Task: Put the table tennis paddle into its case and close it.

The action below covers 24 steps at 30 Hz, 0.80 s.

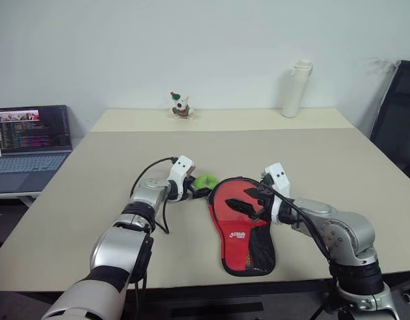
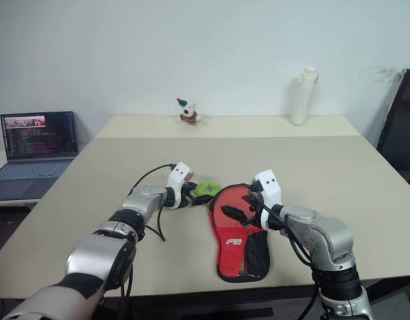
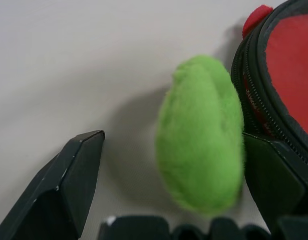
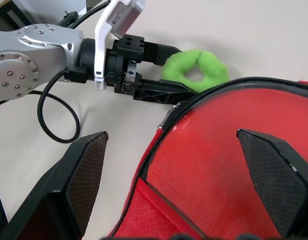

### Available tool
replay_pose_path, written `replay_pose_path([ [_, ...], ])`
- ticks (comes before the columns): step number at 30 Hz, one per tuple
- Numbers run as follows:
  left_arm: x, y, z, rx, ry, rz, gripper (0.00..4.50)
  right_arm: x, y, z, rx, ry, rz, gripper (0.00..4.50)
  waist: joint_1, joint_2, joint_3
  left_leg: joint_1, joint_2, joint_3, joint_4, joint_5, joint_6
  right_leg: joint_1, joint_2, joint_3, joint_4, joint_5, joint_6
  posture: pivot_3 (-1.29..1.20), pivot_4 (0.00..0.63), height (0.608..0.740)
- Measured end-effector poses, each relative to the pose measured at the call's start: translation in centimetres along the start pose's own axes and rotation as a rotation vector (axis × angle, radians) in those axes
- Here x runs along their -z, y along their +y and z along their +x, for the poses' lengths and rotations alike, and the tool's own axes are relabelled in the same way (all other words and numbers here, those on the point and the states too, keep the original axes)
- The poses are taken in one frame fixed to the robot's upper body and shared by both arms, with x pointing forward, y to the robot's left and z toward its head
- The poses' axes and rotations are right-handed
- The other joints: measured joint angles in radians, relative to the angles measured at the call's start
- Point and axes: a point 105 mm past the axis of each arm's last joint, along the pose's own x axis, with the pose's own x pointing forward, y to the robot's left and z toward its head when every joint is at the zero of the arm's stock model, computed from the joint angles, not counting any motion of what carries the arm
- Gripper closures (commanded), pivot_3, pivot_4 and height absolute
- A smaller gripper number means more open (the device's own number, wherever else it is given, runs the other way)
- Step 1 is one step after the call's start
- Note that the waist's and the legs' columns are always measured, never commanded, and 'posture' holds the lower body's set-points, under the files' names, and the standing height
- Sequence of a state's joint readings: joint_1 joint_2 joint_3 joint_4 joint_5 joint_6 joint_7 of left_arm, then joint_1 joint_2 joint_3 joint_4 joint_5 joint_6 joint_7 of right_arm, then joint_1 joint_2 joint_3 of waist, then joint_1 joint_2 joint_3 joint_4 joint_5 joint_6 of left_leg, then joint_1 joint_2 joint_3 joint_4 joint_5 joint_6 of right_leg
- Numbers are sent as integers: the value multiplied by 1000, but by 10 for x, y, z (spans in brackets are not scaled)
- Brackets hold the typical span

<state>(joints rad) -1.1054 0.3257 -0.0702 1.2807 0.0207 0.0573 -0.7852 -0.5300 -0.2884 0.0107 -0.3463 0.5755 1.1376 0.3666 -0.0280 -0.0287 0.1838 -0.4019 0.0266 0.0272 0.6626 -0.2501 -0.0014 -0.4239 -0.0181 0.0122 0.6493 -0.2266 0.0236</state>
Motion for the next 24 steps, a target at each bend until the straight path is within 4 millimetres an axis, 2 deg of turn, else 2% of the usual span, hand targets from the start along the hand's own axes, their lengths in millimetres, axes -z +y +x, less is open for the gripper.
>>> replay_pose_path([
  [6,0,-7,4,31,-11,-17,2673,-1,-6,9,54,-20,-59,0,-1,0,0,2,0,1,0,0,0,1,0,0,1,-1,2,0,150,740],
  [11,2,-13,6,66,-20,-34,4348,28,-16,36,99,57,-81,0,-2,-1,-1,3,0,1,0,0,0,2,0,1,2,-1,2,0,150,740],
  [13,2,-14,6,71,-22,-38,4470,40,-18,44,107,87,-87,0,-2,-1,-1,3,0,1,1,0,0,2,0,1,3,-1,2,0,150,740],
  [19,2,-10,6,32,-1,23,4470,49,-21,46,122,86,-147,0,-2,-7,-7,4,0,1,1,0,0,2,0,1,3,-1,2,0,150,740],
  [21,1,-4,7,-28,25,77,4470,52,-22,44,130,88,-144,0,-3,-11,-10,6,0,0,1,0,0,2,0,2,5,-1,2,0,150,740],
  [24,-6,18,2,-185,71,158,4470,55,-21,40,132,83,-138,0,-6,-13,-11,8,1,0,1,0,0,2,0,3,9,-1,2,0,150,740],
])
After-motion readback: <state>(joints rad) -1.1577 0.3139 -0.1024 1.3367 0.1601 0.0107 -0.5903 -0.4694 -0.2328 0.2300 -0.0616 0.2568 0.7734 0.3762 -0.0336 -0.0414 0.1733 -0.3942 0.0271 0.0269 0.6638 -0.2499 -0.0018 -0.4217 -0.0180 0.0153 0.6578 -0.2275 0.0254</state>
